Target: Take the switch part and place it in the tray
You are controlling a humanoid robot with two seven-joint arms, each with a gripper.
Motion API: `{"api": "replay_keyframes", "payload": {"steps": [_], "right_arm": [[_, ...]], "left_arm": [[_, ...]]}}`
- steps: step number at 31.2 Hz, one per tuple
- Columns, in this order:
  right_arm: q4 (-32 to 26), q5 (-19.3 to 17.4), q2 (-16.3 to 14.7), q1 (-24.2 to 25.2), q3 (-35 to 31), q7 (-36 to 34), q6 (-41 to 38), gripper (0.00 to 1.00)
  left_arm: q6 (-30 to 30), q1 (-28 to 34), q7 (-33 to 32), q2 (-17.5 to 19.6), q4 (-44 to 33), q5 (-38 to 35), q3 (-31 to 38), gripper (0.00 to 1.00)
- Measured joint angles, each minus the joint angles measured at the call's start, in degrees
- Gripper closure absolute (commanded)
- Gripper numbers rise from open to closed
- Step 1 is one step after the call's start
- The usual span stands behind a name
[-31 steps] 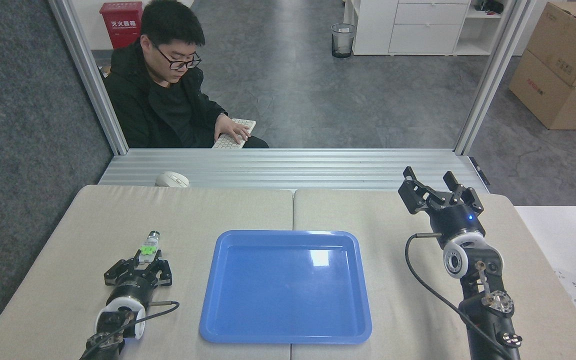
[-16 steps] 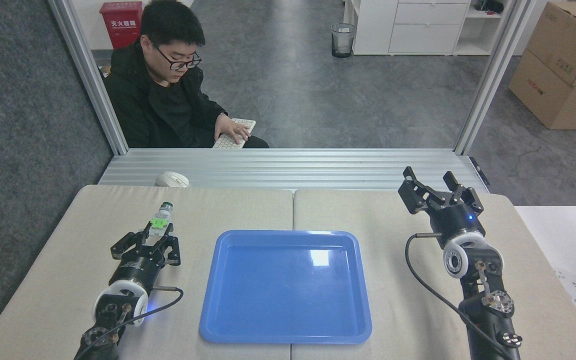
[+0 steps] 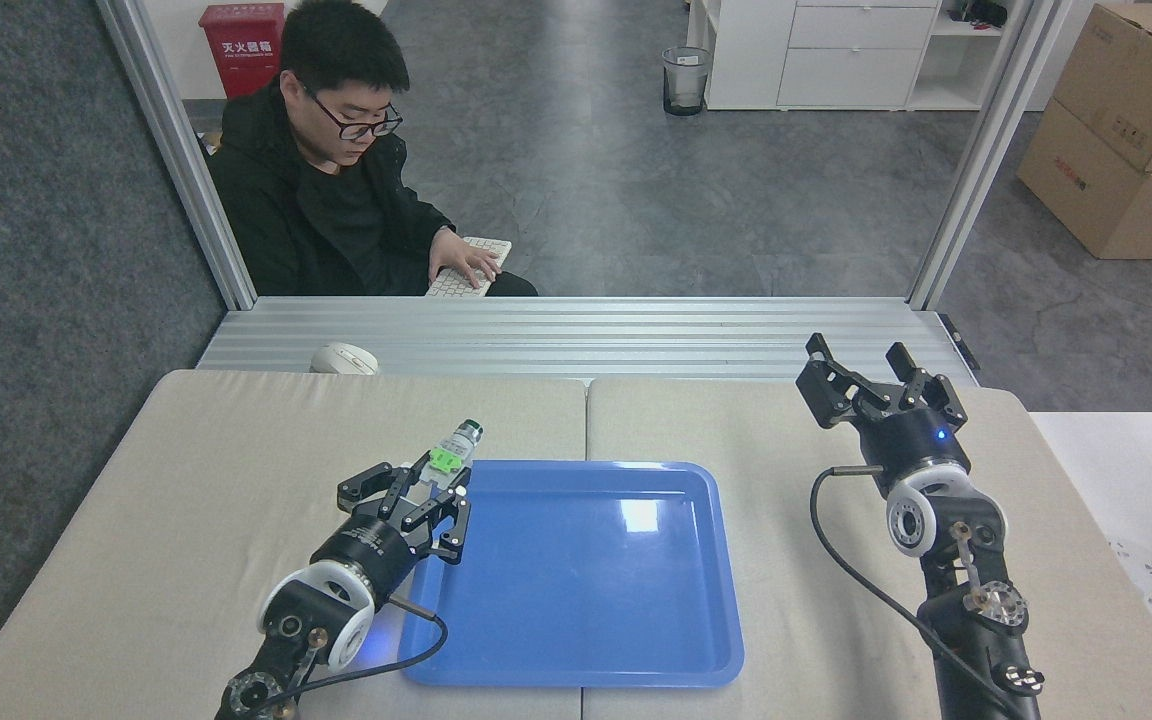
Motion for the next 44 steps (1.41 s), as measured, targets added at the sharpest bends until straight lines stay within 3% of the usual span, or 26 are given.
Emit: {"api": "replay_keyframes", "payload": {"steps": [6, 9, 15, 18, 27, 33, 44], "right_arm": [[0.0, 0.0, 0.0, 0.0, 0.0, 0.0, 0.0, 0.0], [0.0, 0.0, 0.0, 0.0, 0.0, 0.0, 0.0, 0.0], [0.0, 0.0, 0.0, 0.0, 0.0, 0.0, 0.0, 0.0], [0.0, 0.0, 0.0, 0.0, 0.0, 0.0, 0.0, 0.0], [0.0, 0.0, 0.0, 0.0, 0.0, 0.0, 0.0, 0.0], [0.0, 0.0, 0.0, 0.0, 0.0, 0.0, 0.0, 0.0], [0.0, 0.0, 0.0, 0.0, 0.0, 0.0, 0.0, 0.0]], "left_arm": [[0.0, 1.5, -1.8, -0.7, 0.7, -4.1, -2.6, 1.0], [0.0, 2.0, -2.1, -1.1, 0.8, -5.3, -3.5, 0.89], [1.0, 2.5, -2.1, -1.6, -0.4, -6.5, -4.9, 0.21], [3.7, 2.5, -1.4, -1.9, -1.2, -6.8, -5.4, 0.06], [11.8, 0.9, 2.3, -2.4, -2.4, -7.2, -5.7, 0.01], [17.6, -3.5, 7.1, -2.5, 0.3, -5.9, -2.6, 0.02], [21.8, -10.8, 12.8, -1.8, 6.8, 0.2, 2.2, 0.01]]}}
